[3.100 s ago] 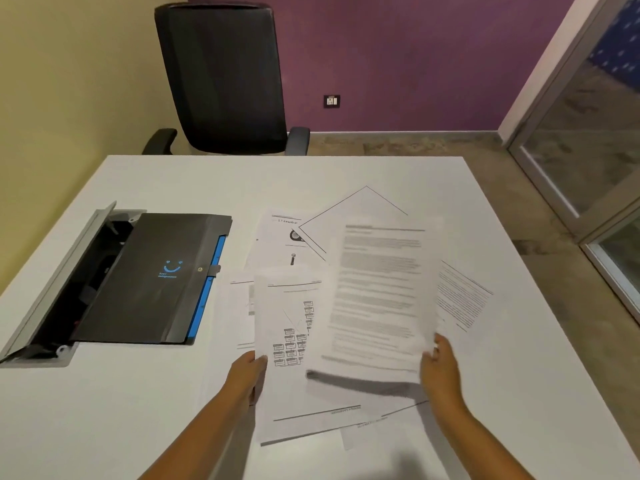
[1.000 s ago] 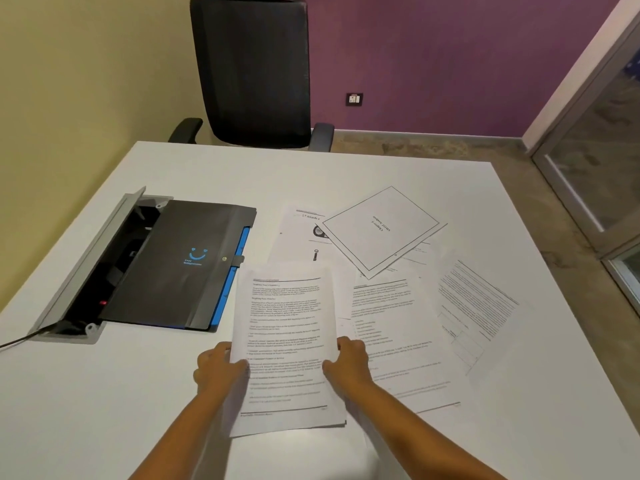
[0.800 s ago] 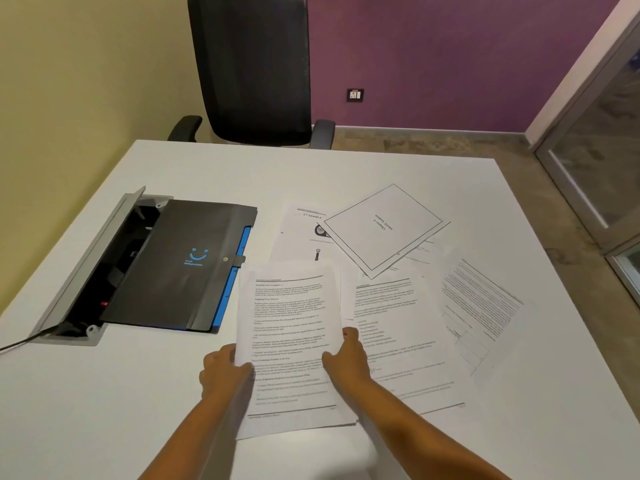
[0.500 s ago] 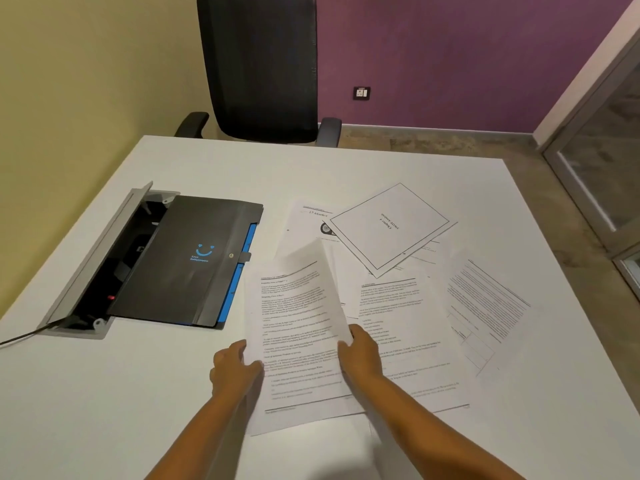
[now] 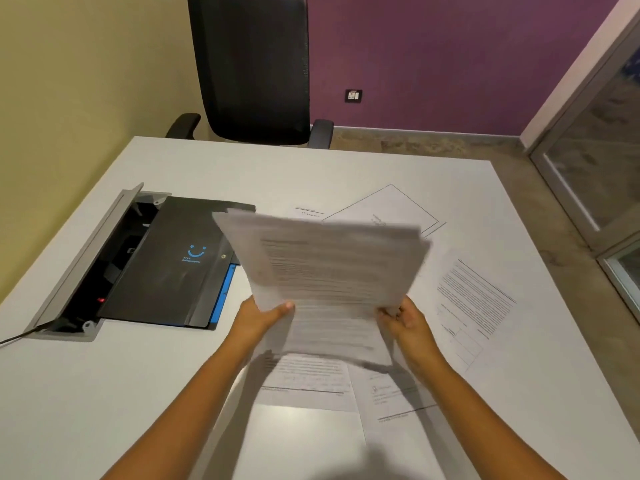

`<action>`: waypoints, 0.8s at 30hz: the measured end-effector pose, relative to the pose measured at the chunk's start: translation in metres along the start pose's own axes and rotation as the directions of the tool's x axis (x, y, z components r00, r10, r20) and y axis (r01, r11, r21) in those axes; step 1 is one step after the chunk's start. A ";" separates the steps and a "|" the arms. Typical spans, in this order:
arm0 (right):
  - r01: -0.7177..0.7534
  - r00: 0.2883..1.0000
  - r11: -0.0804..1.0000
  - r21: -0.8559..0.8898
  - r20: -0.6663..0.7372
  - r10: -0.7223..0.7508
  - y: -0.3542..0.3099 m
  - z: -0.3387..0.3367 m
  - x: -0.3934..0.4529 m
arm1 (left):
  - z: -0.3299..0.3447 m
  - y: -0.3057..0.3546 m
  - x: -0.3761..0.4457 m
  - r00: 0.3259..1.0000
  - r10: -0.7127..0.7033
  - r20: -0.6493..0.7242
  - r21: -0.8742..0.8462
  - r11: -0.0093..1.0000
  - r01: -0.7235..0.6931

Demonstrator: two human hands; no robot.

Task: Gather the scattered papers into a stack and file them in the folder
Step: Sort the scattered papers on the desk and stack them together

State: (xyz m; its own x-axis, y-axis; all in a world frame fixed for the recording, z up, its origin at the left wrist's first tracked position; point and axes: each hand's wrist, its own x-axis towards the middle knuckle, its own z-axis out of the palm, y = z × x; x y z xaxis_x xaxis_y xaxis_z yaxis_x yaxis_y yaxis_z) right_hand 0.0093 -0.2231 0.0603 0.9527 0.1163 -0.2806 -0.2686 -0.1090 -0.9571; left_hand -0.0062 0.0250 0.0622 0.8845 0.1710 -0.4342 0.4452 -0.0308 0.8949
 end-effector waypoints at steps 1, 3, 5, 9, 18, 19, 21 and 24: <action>0.008 1.000 1.000 -0.010 0.014 -0.007 -0.003 0.001 0.000 | 0.003 0.008 -0.001 1.000 0.010 -0.018 -0.021 1.000 -0.010; 0.026 0.997 1.000 0.011 0.068 -0.026 -0.007 0.003 0.001 | 0.007 0.019 -0.001 1.000 0.013 -0.026 -0.023 1.000 -0.014; 0.020 0.994 0.998 0.054 0.108 -0.026 -0.009 0.007 0.001 | 0.011 0.028 -0.006 1.000 -0.004 -0.008 -0.020 1.000 0.004; -0.028 0.994 0.998 0.055 0.111 0.022 -0.011 0.015 0.002 | 0.005 0.023 -0.013 0.997 0.071 0.012 0.070 0.995 -0.072; -0.091 0.994 0.992 0.092 -0.044 0.095 -0.022 0.022 -0.001 | 0.000 0.010 -0.020 0.990 0.141 -0.011 -0.092 0.986 -0.142; -0.093 0.995 0.992 0.090 -0.034 0.096 -0.019 0.020 -0.001 | -0.001 0.009 -0.022 0.991 0.133 0.002 -0.093 0.987 -0.132; -0.094 0.996 0.994 0.062 0.002 0.094 -0.009 0.018 0.000 | -0.002 0.003 -0.022 0.994 0.102 0.027 -0.094 0.991 -0.099; -0.108 0.992 0.994 -0.013 0.057 0.108 0.005 0.015 -0.002 | -0.004 -0.006 -0.021 0.998 0.059 0.036 -0.099 0.994 -0.055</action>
State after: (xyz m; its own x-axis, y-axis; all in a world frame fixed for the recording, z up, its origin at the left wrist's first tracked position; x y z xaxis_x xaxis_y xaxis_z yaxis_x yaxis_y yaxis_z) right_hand 0.0043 -0.2087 0.0551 0.9084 0.1598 -0.3863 -0.3677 -0.1340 -0.9202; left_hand -0.0277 0.0252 0.0667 0.9134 0.1338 -0.3844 0.3801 0.0574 0.9232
